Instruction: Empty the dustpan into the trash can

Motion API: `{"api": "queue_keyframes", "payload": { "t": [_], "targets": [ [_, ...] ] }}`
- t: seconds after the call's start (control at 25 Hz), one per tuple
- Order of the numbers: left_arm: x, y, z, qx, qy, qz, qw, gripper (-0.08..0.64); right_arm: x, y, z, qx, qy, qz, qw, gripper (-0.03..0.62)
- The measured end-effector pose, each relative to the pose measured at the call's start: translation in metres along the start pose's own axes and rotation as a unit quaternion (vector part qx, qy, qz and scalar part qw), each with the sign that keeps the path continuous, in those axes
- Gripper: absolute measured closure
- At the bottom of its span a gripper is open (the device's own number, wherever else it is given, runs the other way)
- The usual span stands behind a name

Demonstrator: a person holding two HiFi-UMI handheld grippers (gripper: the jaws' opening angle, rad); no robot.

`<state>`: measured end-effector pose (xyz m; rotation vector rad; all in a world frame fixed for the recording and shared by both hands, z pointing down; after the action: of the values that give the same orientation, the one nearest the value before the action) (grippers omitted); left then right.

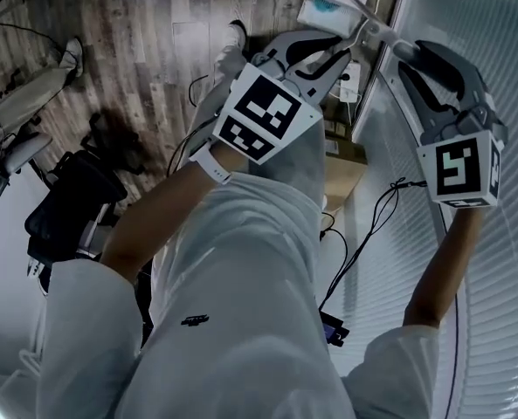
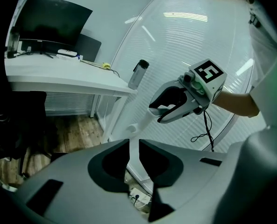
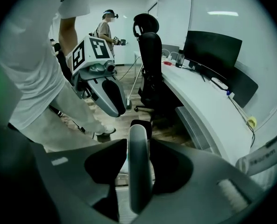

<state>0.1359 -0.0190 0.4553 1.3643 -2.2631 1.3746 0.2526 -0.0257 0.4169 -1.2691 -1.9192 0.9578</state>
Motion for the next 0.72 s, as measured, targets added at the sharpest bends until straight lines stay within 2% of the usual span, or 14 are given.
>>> {"api": "queue_keyframes", "payload": {
  "t": [0.24, 0.48, 0.72],
  "targets": [
    [0.007, -0.013, -0.003, -0.003, 0.039, -0.011, 0.9992, 0.468, 0.001, -0.005, -0.002, 0.001, 0.005, 0.016, 1.000, 0.443],
    [-0.002, -0.023, -0.007, 0.010, 0.014, -0.009, 0.9998, 0.456, 0.000, -0.007, -0.003, -0.011, -0.007, 0.033, 0.999, 0.445],
    [-0.004, -0.024, -0.010, 0.014, 0.008, -0.009, 0.9998, 0.456, 0.000, -0.008, -0.002, -0.003, -0.003, 0.028, 1.000, 0.445]
  ]
}}
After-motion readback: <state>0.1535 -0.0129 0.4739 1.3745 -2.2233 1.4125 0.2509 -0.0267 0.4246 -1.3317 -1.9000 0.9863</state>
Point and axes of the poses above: the fingertips, and each gripper's own axes: y backward along the fingers, x to its left, z out of its top, the point moved 4 cm from there along y, backward along the fingers, and after that the axes turned 8 degrees about y, right-handed, at the moved point
